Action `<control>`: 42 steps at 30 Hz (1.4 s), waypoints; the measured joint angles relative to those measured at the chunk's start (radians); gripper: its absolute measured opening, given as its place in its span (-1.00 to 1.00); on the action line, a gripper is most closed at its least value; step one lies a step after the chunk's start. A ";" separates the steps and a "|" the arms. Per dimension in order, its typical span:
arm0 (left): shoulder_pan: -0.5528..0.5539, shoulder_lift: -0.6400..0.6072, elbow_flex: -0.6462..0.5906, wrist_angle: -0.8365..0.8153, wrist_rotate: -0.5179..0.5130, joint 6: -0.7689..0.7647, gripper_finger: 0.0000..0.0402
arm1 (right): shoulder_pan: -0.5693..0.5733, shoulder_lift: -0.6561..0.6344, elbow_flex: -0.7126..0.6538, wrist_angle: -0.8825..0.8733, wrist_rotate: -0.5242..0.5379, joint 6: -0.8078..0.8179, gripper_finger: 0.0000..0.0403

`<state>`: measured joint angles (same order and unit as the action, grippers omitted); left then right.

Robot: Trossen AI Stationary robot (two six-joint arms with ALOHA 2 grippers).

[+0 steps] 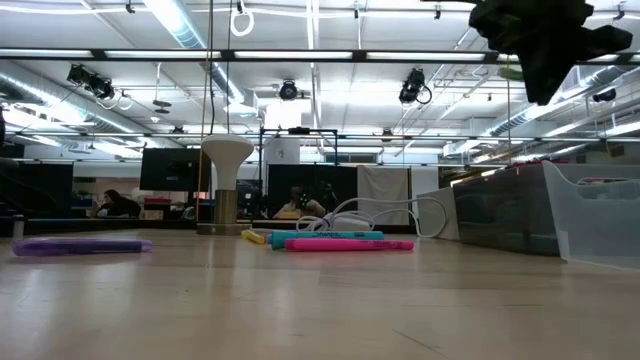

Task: Pick & Place Markers
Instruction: Put the green mini marker into the black bin

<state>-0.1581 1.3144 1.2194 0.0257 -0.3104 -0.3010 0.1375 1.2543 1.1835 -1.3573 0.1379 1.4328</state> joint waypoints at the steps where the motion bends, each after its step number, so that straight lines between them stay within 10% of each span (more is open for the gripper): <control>1: 0.000 0.000 0.000 0.000 0.000 0.000 -0.29 | 0.000 0.009 -0.001 0.001 0.000 0.003 -0.88; 23: 0.000 0.000 0.001 -0.001 0.046 0.010 -0.29 | -0.006 0.054 -0.431 0.466 -0.122 0.118 -0.88; 42: 0.023 0.000 0.001 -0.005 0.054 0.026 -0.29 | -0.015 0.231 -0.463 0.576 -0.161 0.040 -0.88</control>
<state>-0.1355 1.3148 1.2205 0.0206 -0.2568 -0.2752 0.1227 1.4852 0.7204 -0.7813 -0.0229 1.4723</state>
